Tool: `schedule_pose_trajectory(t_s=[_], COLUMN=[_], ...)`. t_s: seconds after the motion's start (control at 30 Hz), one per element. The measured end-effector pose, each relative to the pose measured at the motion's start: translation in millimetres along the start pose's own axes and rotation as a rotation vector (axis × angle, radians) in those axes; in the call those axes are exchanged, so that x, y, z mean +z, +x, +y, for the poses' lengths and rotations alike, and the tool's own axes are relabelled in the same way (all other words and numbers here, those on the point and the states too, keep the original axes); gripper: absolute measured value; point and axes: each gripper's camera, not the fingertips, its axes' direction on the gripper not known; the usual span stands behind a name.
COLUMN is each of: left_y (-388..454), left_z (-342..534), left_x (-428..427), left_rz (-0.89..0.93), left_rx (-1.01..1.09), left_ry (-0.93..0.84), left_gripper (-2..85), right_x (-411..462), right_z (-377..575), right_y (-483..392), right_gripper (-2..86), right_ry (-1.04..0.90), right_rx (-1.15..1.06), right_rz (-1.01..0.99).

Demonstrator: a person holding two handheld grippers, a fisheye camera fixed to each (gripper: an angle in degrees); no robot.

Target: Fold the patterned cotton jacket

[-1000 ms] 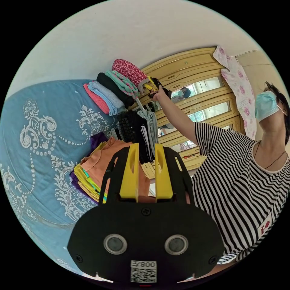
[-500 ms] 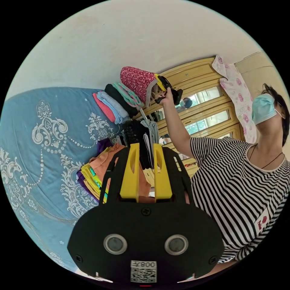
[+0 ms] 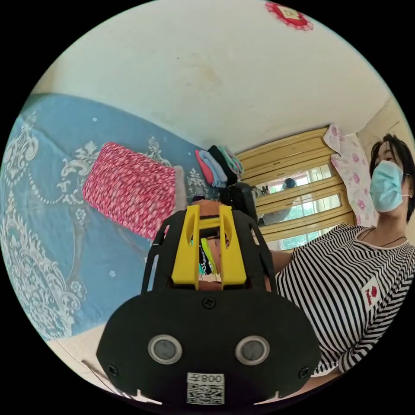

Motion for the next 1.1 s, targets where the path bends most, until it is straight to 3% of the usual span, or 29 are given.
schedule_pose_trajectory(t_s=[0.07, 0.1, 0.17, 0.33, 0.57, 0.77, 1.1], left_y=[-20, -31, -45, -69, -76, -76, -56], left_z=[22, 35, 53, 70, 46, 13, -58], left_x=[-21, -33, -46, -57, -40, -28, 3], left_rz=[-0.041, -0.056, -0.064, -0.025, -0.013, -0.066, -0.307], left_rx=[-0.075, -0.113, -0.165, -0.199, -0.126, -0.064, 0.106], left_ry=[0.012, 0.02, 0.022, 0.012, -0.065, -0.093, -0.203], left_gripper=[7.7, 7.7, 7.7, 7.9, 8.8, 10.4, 12.7], right_x=[74, 103, 128, 124, 101, 142, 222], right_z=[-13, -18, -26, -50, -72, -111, -158], right_y=[-7, -15, -24, -14, 74, 121, 127], right_gripper=[0.8, 0.6, 0.4, 0.6, 5.8, 6.9, 5.5], right_ry=[-0.239, -0.297, -0.328, -0.18, 0.045, 0.061, 0.093], right_rx=[0.004, -0.046, -0.053, -0.016, 0.305, 0.393, 0.342], right_rz=[-0.127, -0.303, -0.423, -0.277, 0.117, 0.018, -0.269])
